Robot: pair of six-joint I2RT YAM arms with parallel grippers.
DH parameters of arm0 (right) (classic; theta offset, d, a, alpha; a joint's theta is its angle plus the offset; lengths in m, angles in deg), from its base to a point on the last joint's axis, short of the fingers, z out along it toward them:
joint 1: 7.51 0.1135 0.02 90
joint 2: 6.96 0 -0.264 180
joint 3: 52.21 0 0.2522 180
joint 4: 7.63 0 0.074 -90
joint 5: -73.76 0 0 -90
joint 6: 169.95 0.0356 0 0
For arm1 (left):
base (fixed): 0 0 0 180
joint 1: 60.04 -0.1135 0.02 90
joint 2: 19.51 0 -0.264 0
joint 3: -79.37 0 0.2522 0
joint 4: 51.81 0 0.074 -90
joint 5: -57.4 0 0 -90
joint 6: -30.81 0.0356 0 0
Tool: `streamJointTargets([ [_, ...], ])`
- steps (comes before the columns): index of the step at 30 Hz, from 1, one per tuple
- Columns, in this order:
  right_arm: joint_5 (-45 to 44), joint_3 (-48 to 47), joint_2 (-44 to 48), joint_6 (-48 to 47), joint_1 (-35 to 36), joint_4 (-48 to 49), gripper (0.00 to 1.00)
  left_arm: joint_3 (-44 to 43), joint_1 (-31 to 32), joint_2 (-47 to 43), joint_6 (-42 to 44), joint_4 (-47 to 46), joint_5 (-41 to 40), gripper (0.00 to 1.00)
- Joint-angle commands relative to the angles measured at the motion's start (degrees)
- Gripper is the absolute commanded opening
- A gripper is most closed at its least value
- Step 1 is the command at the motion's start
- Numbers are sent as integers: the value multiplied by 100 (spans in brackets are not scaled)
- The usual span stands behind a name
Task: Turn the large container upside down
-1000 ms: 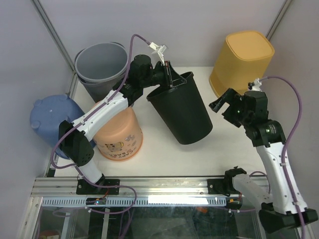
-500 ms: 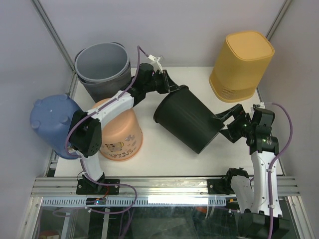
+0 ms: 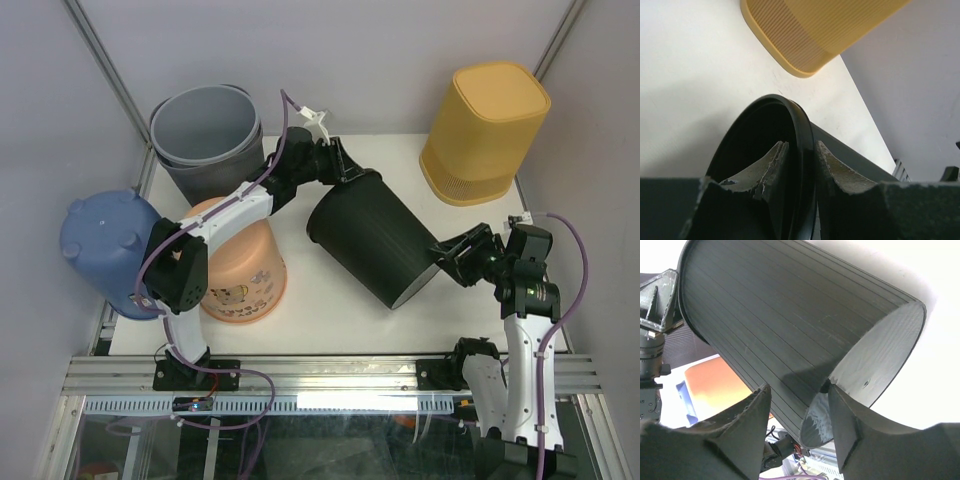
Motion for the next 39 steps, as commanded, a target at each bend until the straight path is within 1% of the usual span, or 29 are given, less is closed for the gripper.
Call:
streamJointTargets([
  [1, 668, -627, 23, 99, 59, 859, 48, 74, 281, 443, 316, 820, 108, 27],
  [3, 633, -899, -24, 45, 77, 855, 46, 21, 326, 540, 319, 839, 109, 27],
  [8, 355, -1538, -162, -122, 92, 820, 45, -158, 480, 751, 253, 846, 94, 27],
  [12, 224, -1725, -257, -183, 101, 1028, 45, -373, 576, 913, 157, 836, 87, 29],
  [19, 556, -1306, -351, 355, 233, 2159, 45, -1005, 642, 1435, -143, 762, 336, 30],
  [23, 479, -1144, -417, 368, 414, 2446, 46, -1409, 649, 1695, -245, 760, 392, 31],
  [25, 435, -1038, -461, 485, 549, 2538, 46, -1582, 645, 1757, -235, 759, 388, 33],
  [27, 372, -931, -522, 561, 721, 2650, 48, -1773, 639, 1801, -177, 826, 318, 39],
  [30, 166, -881, -637, 517, 1000, 2778, 52, -2179, 584, 1864, -4, 1100, 174, 55],
  [33, 70, -1085, -747, 431, 1134, 2757, 56, -2594, 419, 1826, 168, 1439, -43, 65],
  [36, -130, -1531, -812, -98, 1139, 2382, 61, -3093, 128, 1703, 371, 1871, -239, 75],
  [39, -610, -2008, -771, -725, 1133, 1801, 66, -3744, -139, 1507, 685, 2489, -506, 84],
])
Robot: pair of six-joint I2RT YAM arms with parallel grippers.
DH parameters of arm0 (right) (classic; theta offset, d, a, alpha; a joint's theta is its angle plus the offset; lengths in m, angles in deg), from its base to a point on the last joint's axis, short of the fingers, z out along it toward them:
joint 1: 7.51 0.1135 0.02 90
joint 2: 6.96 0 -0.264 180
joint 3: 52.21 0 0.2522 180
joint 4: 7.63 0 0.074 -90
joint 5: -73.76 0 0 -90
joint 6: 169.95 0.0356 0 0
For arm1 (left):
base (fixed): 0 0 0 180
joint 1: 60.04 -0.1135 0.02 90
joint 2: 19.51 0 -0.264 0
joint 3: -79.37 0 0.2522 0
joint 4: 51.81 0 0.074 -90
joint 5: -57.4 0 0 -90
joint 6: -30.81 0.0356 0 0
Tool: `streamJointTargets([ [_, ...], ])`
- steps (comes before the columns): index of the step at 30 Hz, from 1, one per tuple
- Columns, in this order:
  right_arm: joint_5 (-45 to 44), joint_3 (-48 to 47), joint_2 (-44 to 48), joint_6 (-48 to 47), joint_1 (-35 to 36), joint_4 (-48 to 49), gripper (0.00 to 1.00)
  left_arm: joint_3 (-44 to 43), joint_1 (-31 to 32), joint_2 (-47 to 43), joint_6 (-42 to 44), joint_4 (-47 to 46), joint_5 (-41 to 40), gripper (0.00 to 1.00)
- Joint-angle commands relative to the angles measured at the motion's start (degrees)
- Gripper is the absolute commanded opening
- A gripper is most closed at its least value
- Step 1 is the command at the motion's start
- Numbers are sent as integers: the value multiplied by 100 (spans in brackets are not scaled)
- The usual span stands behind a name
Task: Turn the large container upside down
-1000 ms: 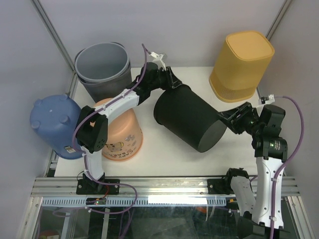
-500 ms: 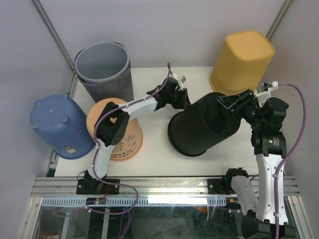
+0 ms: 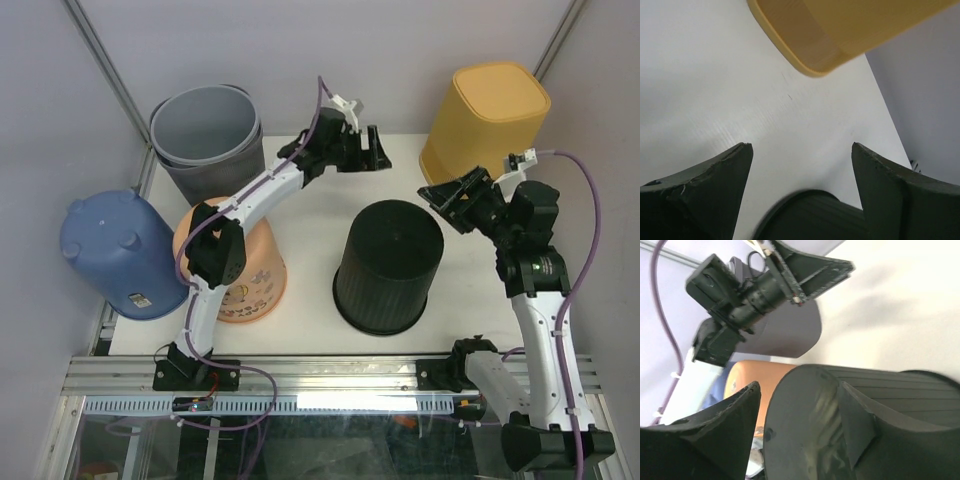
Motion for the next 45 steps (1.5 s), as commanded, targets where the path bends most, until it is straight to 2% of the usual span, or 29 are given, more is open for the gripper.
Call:
streamJointTargets([
  [1, -728, -888, 151, -1131, 24, -477, 68, -1001, -442, -583, 626, 880, -597, 86],
  [3, -1285, -1020, 290, -1534, 23, -828, 69, -1163, -452, -912, 903, 1198, -877, 89],
  [5, -2197, -968, 512, -1884, 23, -1088, 70, -885, -439, -1476, 1184, 1342, -917, 90],
  [9, -4121, -574, 1050, -2246, 20, -1492, 73, 766, -191, -3015, 1810, 1347, -1290, 99],
  [11, -4878, -336, 1287, -2277, 18, -1585, 74, 2011, -90, -3952, 1928, 1286, -1337, 99],
  [16, -5405, 26, 1511, -2402, 21, -1488, 75, 4131, 84, -5867, 2057, 836, -986, 99],
  [20, -5381, 16, 1252, -2413, 18, -1340, 76, 4817, 180, -6581, 2492, 746, -289, 99],
  [24, -5147, -103, 992, -2341, 16, -1242, 78, 5152, 457, -6659, 3232, 737, 348, 99],
  [27, -4954, -213, 944, -2293, 14, -1245, 79, 5342, 753, -6503, 3656, 740, 186, 99],
  [31, -4700, -459, 989, -2331, 18, -1272, 79, 5444, 934, -6184, 3769, 647, 221, 99],
  [34, -4521, -674, 1017, -2351, 19, -1283, 79, 5554, 1130, -5855, 3531, 157, 351, 99],
  [38, -4292, -1042, 1011, -2315, 14, -1292, 79, 5561, 1543, -5188, 2914, -1104, 407, 99],
  [45, -3856, -1625, 1032, -2322, 15, -1358, 80, 4516, 1737, -3340, 1893, -2845, 329, 99],
])
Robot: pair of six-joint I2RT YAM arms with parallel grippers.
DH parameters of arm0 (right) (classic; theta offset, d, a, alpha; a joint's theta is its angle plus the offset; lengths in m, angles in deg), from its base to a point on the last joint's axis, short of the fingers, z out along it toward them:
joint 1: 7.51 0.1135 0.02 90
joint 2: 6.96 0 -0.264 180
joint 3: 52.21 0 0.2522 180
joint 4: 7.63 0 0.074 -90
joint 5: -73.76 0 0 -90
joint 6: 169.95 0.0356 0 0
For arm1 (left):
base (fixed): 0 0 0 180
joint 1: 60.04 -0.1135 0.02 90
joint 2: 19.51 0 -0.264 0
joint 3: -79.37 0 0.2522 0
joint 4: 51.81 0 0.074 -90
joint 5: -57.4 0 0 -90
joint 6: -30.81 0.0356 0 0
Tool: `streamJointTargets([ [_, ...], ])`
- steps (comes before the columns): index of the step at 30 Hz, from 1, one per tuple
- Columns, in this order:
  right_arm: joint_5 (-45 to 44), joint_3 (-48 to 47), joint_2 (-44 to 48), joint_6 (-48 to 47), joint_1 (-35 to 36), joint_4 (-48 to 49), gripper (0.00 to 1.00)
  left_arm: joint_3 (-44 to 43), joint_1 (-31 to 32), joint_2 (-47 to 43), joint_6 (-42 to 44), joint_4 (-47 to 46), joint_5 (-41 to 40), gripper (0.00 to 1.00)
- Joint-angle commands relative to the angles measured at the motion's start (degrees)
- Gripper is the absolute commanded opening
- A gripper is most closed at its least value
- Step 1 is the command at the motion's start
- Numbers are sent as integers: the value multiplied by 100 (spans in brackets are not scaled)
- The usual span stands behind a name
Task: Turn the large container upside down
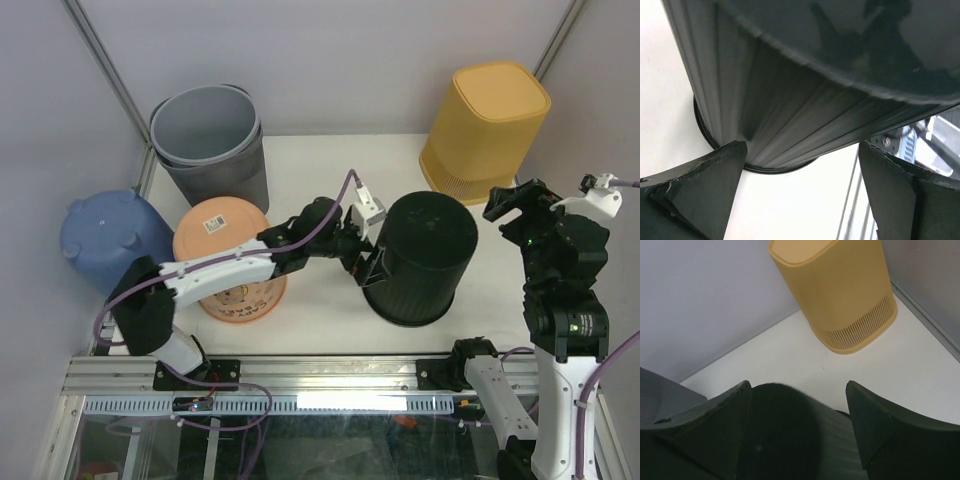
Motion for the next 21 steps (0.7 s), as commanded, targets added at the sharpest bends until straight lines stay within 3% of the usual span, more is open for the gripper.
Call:
streamJointTargets([
  [1, 335, -474, 62, -42, 16, 179, 80, -954, 29, 1096, -786, -1819, 62, 99],
  [7, 204, -893, 130, -134, 15, 33, 80, -2749, 133, 2729, -1047, -2142, 502, 99],
  [12, 84, -945, 201, -170, 14, 32, 80, -3712, 475, 3505, -1014, -2123, 852, 99],
  [17, 150, -904, 152, -150, 19, 42, 81, -3758, 621, 3392, -747, -1764, 921, 99],
  [21, 319, -874, 87, -209, 18, 44, 81, -3242, 579, 2468, -161, -1181, 369, 99],
])
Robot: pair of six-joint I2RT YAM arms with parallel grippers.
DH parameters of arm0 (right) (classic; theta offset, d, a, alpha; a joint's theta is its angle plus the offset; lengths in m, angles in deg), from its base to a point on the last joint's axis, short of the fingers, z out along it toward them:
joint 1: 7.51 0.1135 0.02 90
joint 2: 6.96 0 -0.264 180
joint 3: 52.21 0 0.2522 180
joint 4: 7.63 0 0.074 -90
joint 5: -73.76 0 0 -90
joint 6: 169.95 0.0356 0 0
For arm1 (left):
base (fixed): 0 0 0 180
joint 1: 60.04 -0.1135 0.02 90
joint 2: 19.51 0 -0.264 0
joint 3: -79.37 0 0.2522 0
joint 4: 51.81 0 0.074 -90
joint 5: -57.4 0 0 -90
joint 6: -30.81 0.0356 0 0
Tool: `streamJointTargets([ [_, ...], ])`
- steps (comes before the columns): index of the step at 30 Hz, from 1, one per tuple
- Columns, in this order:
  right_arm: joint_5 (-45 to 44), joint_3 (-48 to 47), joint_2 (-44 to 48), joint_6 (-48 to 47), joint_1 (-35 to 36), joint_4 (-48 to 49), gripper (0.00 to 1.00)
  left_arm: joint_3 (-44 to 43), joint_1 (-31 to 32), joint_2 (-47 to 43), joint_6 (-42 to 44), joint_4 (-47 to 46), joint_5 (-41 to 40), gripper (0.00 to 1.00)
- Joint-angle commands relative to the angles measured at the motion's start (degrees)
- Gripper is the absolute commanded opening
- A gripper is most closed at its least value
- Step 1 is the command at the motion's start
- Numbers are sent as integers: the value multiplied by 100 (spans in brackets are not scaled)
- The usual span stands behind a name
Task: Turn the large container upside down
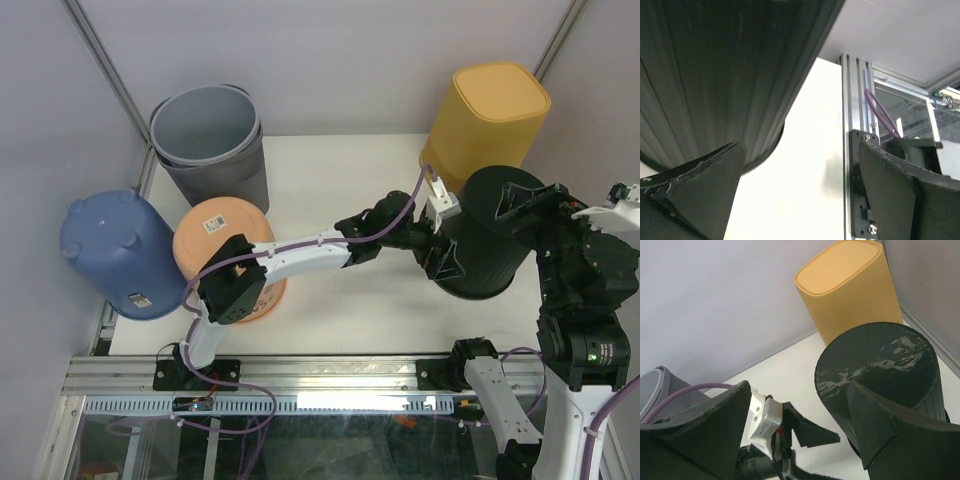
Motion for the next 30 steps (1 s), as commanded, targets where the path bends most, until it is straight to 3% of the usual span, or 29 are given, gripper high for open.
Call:
streamJointTargets([
  [1, 247, -54, -130, -210, 20, 181, 81, 323, -139, -1319, 670, 455, -310, 99],
  [6, 1251, 41, -403, -507, 15, 334, 81, 650, -379, -2696, 883, 1528, -735, 99],
  [10, 3491, -39, -1135, -482, 19, 669, 76, 795, -674, -3621, 934, 2445, -1471, 99],
  [12, 3970, -104, -1551, -370, 117, 669, 75, 821, -1132, -4073, 727, 2858, -1633, 99],
  [18, 2195, -150, -2443, -621, 1772, 202, 81, 191, -2371, -4525, 345, 4034, -2949, 99],
  [22, -130, -225, -3292, -533, 3170, -263, 85, -683, -3272, -3948, 126, 4897, -2924, 99],
  [26, -1303, 141, -3645, -461, 3218, -399, 91, -1115, -3834, -3323, 178, 5296, -3207, 99],
  [30, -1668, 583, -3617, -607, 2833, -347, 93, -1603, -4092, -2777, 370, 5636, -3455, 99],
])
